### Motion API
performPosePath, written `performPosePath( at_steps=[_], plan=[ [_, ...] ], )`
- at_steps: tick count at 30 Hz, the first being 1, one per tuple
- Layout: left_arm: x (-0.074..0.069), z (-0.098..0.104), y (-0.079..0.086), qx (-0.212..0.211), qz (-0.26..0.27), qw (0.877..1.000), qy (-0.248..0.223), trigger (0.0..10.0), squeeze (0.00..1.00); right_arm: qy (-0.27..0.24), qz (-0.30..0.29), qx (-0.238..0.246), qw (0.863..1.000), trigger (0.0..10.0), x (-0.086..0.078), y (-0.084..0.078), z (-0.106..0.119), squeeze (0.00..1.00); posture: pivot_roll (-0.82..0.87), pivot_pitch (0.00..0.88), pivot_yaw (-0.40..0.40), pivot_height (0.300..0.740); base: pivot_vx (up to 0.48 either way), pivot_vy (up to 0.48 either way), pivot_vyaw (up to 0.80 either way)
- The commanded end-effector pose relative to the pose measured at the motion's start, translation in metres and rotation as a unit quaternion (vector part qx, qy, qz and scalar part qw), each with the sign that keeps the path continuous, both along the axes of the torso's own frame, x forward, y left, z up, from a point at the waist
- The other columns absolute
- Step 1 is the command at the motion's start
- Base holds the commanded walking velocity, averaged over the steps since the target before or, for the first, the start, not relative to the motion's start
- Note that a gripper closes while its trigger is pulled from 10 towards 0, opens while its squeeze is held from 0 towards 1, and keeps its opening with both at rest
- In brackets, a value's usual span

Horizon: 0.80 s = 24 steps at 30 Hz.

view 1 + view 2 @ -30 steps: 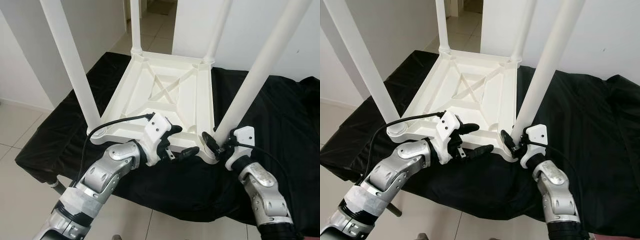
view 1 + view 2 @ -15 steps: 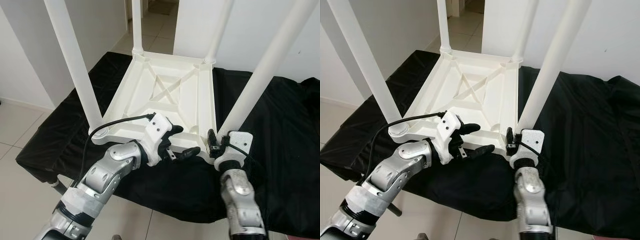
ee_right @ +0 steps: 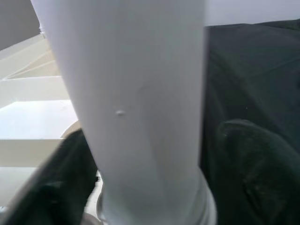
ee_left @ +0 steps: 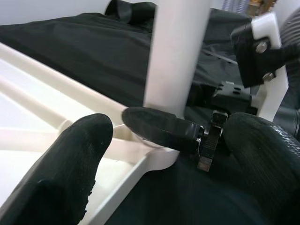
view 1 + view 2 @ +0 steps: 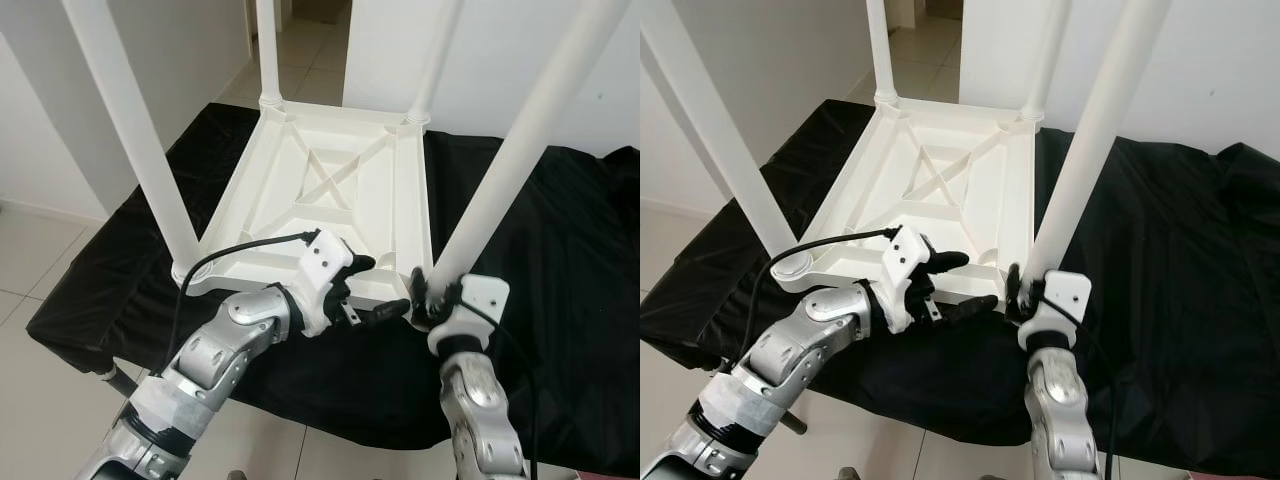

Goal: Building children table

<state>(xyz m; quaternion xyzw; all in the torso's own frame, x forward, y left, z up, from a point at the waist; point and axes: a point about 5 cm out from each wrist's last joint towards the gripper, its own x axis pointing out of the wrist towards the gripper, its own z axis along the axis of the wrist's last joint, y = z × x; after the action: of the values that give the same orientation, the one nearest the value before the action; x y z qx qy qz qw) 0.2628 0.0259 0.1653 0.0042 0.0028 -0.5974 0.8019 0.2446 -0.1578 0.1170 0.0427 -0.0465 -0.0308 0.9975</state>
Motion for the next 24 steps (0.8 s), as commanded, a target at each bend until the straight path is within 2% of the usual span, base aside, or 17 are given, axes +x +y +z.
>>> performPosePath(
  at_steps=[1,3,4,5,8,9,12,15,17,18,24],
  plan=[
    [-0.007,-0.002,-0.002,0.001,-0.059,0.998,-0.001,10.0,0.0,-0.023,0.036,0.002,0.999,10.0,-0.004,-0.001,0.008,1.0,-0.13,0.0,0.025,0.74,0.0,0.0,0.0],
    [-0.004,-0.004,0.0,0.003,-0.052,0.999,0.0,10.0,0.0,-0.037,0.082,-0.004,0.996,10.0,-0.008,-0.001,0.012,1.0,-0.15,0.0,0.03,0.74,0.0,0.0,0.0],
    [-0.004,-0.004,0.0,0.003,-0.052,0.999,0.0,10.0,0.0,-0.037,0.082,-0.004,0.996,10.0,-0.008,-0.001,0.012,1.0,-0.15,0.0,0.03,0.74,0.0,0.0,0.0],
    [-0.003,-0.005,0.002,0.003,-0.048,0.999,0.002,10.0,0.0,-0.042,0.115,-0.017,0.992,10.0,-0.009,-0.006,0.014,0.0,-0.16,0.0,0.04,0.74,0.0,0.0,0.0],
    [-0.003,-0.005,0.003,0.002,-0.045,0.999,0.005,10.0,0.0,-0.044,0.151,-0.03,0.987,10.0,-0.01,-0.014,0.017,0.0,-0.17,0.0,0.039,0.74,0.0,0.0,0.0],
    [-0.004,-0.005,0.003,0.001,-0.046,0.999,0.005,10.0,0.0,-0.041,0.173,-0.049,0.983,10.0,-0.009,-0.019,0.018,0.0,-0.17,0.0,0.042,0.74,0.0,0.0,0.0],
    [-0.004,-0.005,0.003,0.001,-0.048,0.999,0.006,10.0,0.0,-0.038,0.186,-0.061,0.98,10.0,-0.008,-0.021,0.018,0.0,-0.17,0.0,0.042,0.74,0.0,0.0,0.0],
    [-0.005,-0.005,0.0,0.003,-0.056,0.998,0.006,10.0,0.0,-0.025,0.25,-0.125,0.96,10.0,0.01,-0.029,0.017,0.0,-0.17,0.0,0.049,0.74,0.0,0.0,0.0],
    [-0.005,-0.005,0.0,0.003,-0.056,0.998,0.006,10.0,0.0,-0.025,0.25,-0.125,0.96,10.0,0.01,-0.029,0.017,0.0,-0.17,0.0,0.049,0.74,0.0,0.0,0.0],
    [-0.005,-0.005,0.0,0.003,-0.057,0.998,0.006,10.0,0.0,-0.021,0.265,-0.134,0.955,10.0,0.017,-0.03,0.017,0.0,-0.17,0.0,0.05,0.74,0.0,0.0,0.0],
    [-0.004,-0.003,-0.001,0.0,-0.057,0.998,0.004,10.0,0.0,-0.009,0.308,-0.155,0.939,10.0,0.035,-0.03,0.017,0.0,-0.15,0.0,0.04,0.74,0.0,0.0,0.0]
  ],
)
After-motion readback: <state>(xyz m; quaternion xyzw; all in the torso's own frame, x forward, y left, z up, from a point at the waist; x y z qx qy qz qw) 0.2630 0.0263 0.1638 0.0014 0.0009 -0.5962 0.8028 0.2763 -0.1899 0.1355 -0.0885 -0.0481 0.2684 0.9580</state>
